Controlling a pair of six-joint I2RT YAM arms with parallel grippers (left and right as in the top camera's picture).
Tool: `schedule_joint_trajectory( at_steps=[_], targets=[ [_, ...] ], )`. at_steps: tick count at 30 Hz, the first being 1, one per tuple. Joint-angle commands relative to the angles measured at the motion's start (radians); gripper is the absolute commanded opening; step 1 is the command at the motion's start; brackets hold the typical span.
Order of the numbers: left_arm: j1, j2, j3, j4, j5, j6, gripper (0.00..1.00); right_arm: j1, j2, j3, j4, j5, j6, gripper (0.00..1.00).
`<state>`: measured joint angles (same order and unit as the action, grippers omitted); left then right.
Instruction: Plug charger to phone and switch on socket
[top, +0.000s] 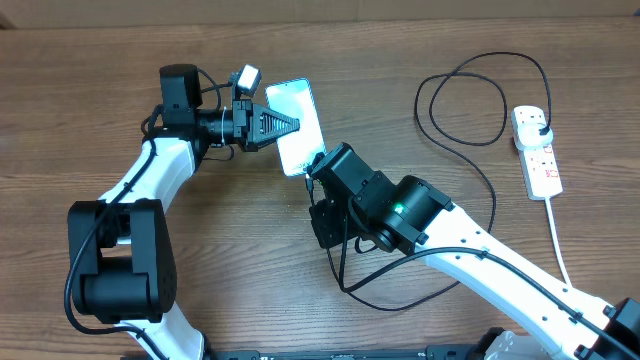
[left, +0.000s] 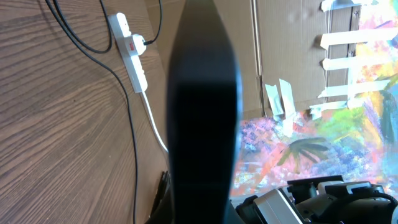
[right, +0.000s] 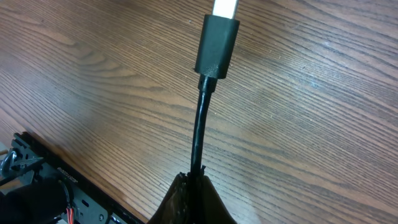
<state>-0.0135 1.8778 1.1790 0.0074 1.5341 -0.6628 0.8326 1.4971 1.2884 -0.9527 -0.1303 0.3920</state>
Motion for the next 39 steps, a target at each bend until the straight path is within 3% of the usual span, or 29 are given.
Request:
schedule_joint_trajectory(
  at_steps=[1, 39],
  targets=[
    [0.002, 0.0, 0.018, 0.005, 0.046, 0.002, 0.04, -0.004, -0.003, 0.014, 0.006, 0.003, -0.007, 0.04],
    [0.001, 0.0, 0.018, 0.005, 0.046, 0.066, 0.04, -0.003, -0.005, 0.014, 0.06, 0.066, -0.007, 0.04]
  ],
)
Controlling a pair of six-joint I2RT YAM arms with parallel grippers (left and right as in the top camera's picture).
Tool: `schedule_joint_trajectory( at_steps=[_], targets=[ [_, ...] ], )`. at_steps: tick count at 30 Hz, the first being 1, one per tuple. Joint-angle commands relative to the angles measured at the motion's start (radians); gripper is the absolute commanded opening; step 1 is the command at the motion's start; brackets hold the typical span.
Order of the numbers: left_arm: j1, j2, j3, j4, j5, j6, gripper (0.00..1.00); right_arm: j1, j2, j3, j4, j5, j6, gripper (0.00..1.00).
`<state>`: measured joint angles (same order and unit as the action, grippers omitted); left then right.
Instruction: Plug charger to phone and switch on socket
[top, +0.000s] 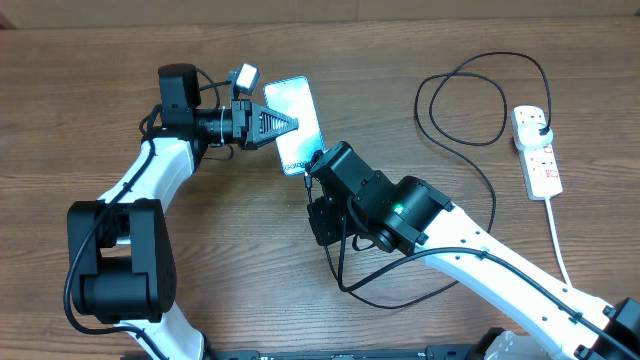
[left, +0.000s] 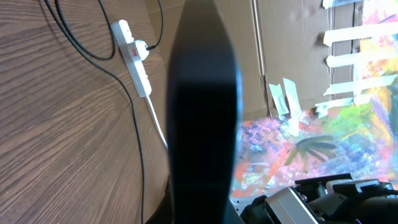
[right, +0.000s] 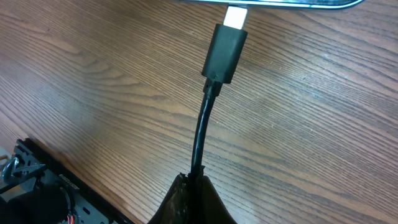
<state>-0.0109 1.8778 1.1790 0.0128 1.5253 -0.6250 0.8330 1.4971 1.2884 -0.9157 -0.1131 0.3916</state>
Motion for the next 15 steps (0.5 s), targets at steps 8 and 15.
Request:
schedule_joint_trajectory(
  at_steps=[8, 15],
  targets=[
    [0.0, 0.0, 0.018, -0.001, 0.055, 0.045, 0.04, -0.004, -0.005, 0.014, -0.004, 0.048, -0.006, 0.04],
    [-0.001, 0.0, 0.018, -0.002, 0.055, 0.05, 0.04, -0.004, -0.005, 0.014, -0.006, 0.048, -0.006, 0.04]
  ],
)
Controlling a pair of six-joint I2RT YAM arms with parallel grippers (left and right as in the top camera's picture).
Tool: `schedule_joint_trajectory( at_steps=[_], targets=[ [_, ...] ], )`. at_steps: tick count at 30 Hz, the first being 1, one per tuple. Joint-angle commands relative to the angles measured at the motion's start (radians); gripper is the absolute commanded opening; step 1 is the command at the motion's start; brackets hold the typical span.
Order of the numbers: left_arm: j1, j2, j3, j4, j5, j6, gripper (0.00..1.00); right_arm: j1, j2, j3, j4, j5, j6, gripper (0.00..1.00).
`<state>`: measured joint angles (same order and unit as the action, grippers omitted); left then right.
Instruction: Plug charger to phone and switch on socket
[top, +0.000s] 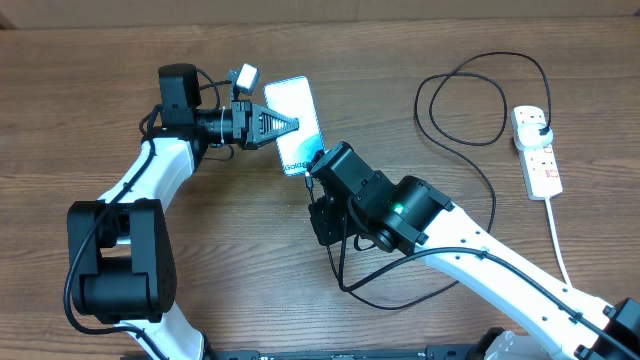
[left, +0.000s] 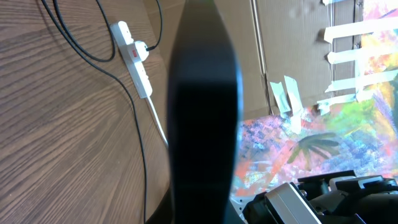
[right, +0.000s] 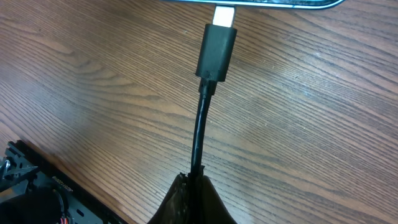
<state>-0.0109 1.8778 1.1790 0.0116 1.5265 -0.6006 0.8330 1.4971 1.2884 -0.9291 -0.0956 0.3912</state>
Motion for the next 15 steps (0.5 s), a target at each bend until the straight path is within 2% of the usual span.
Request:
schedule_joint_trajectory(
  at_steps=[1, 15],
  targets=[
    [-0.001, 0.0, 0.018, 0.0, 0.054, 0.025, 0.04, -0.004, -0.005, 0.014, 0.008, 0.031, -0.006, 0.04],
    [0.013, 0.0, 0.018, 0.0, 0.016, 0.016, 0.04, -0.004, -0.005, 0.014, -0.003, 0.031, -0.006, 0.04]
  ],
)
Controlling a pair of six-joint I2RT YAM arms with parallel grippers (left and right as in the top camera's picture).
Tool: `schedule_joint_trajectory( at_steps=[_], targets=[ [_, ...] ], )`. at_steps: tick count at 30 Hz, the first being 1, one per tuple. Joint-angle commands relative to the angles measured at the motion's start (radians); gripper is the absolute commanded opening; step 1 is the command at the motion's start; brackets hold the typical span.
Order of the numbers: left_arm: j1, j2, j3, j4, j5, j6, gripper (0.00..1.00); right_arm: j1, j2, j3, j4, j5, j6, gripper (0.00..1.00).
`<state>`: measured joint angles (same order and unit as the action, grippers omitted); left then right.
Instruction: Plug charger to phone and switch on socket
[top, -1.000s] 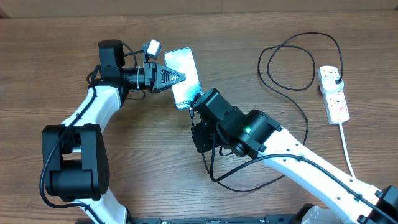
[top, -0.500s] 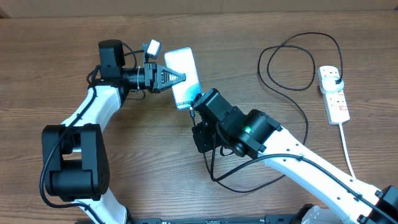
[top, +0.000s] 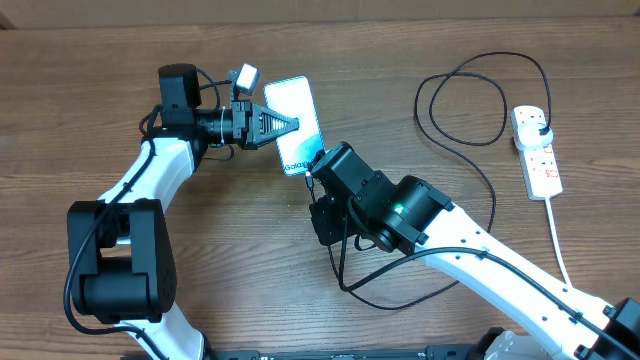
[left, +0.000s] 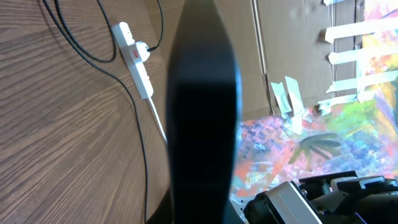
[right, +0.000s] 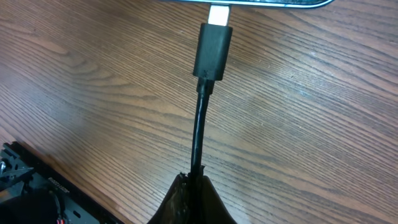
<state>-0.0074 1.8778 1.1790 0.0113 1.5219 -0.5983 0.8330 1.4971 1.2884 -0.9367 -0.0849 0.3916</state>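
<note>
My left gripper (top: 287, 124) is shut on the phone (top: 296, 125), holding it tilted above the table with its lit screen up; in the left wrist view the phone (left: 202, 112) is a dark slab edge-on. My right gripper (right: 200, 186) is shut on the black charger cable (right: 199, 140). The black plug (right: 212, 51) points at the phone's bottom edge (right: 249, 2), its metal tip touching or partly in the port. The white socket strip (top: 535, 150) lies at the far right with the cable's other end plugged in.
The black cable (top: 470, 100) loops across the right half of the wooden table and trails under my right arm. The strip's white lead (top: 560, 250) runs toward the front right edge. A dark block (top: 322, 222) sits beneath my right wrist.
The plug has shifted slightly left and closer to the phone's bottom edge in the right wrist view. Both arms otherwise hold their places.
First the plug's tip sat against the phone's lower edge. A moment later the phone had shifted up and left and the plug hung just below it, a little off to the right. Since then the plug has lined up and closed against the port.
</note>
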Motion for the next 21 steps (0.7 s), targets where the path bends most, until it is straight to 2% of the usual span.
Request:
schedule_joint_trajectory(
  at_steps=[1, 8, 14, 21],
  targets=[
    [0.01, 0.0, 0.018, 0.0, 0.021, 0.013, 0.04, -0.004, -0.005, 0.014, 0.006, 0.02, -0.006, 0.04],
    [0.009, 0.0, 0.018, -0.014, 0.021, 0.006, 0.04, -0.004, -0.005, 0.014, 0.008, 0.019, -0.006, 0.04],
    [0.009, 0.0, 0.018, -0.014, -0.002, -0.099, 0.04, -0.004, -0.005, 0.014, 0.013, -0.014, -0.006, 0.04],
    [0.008, 0.0, 0.018, -0.014, -0.043, -0.113, 0.04, -0.004, -0.005, 0.014, 0.016, -0.025, -0.006, 0.04]
  ],
)
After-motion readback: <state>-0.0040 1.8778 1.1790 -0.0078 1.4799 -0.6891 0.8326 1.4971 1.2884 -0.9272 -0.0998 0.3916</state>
